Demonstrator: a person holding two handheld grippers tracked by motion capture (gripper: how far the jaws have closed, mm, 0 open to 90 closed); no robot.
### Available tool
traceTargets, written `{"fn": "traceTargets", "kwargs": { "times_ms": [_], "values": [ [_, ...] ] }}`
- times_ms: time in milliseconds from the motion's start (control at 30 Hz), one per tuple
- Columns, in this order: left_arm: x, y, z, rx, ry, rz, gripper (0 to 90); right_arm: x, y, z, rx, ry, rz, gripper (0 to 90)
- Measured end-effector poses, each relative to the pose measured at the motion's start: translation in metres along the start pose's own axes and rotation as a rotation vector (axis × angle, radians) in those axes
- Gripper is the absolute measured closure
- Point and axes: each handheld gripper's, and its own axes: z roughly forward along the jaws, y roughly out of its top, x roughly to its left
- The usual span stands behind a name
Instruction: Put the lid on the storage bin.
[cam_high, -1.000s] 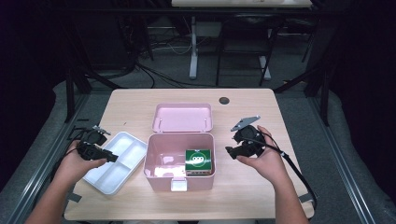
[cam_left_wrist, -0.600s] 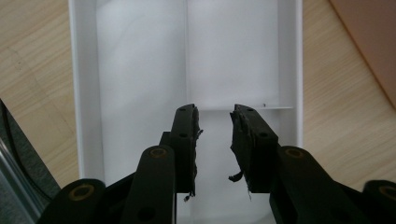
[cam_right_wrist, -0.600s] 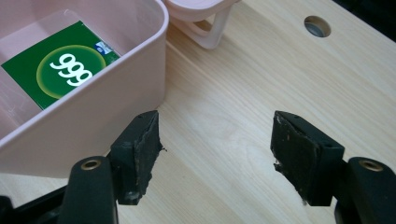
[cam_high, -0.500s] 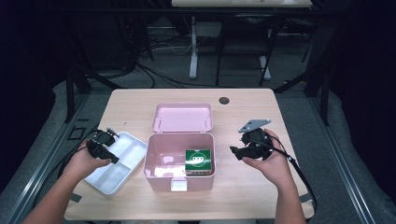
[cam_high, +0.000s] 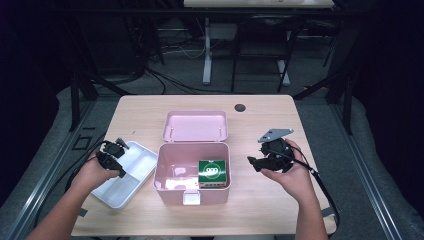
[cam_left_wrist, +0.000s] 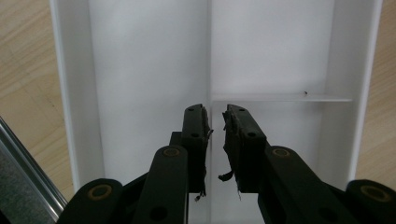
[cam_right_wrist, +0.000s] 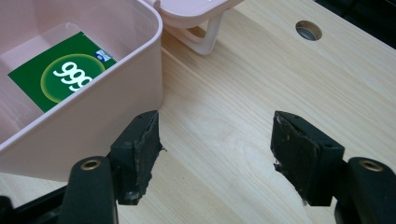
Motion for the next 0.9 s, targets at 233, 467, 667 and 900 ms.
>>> {"fn": "traceTargets", "kwargs": {
  "times_ms": [233, 467, 667, 900],
  "values": [
    [0.005, 0.000, 0.001, -0.001, -0.007, -0.016, 75.6, 0.001, 0.000, 0.002, -0.003, 0.003, 0.002, 32.5],
    [0.005, 0.003, 0.008, 0.024, -0.014, -0.028, 72.3, 0.001, 0.000, 0.001, 0.005, -0.001, -0.002, 32.5],
    [0.003, 0.006, 0.013, 0.055, -0.018, -0.011, 75.8, 0.002, 0.000, 0.003, 0.006, -0.004, -0.010, 32.5],
    [0.002, 0.008, 0.019, 0.070, -0.001, -0.007, 79.3, 0.003, 0.000, 0.003, -0.004, 0.000, -0.005, 32.5]
  ]
}}
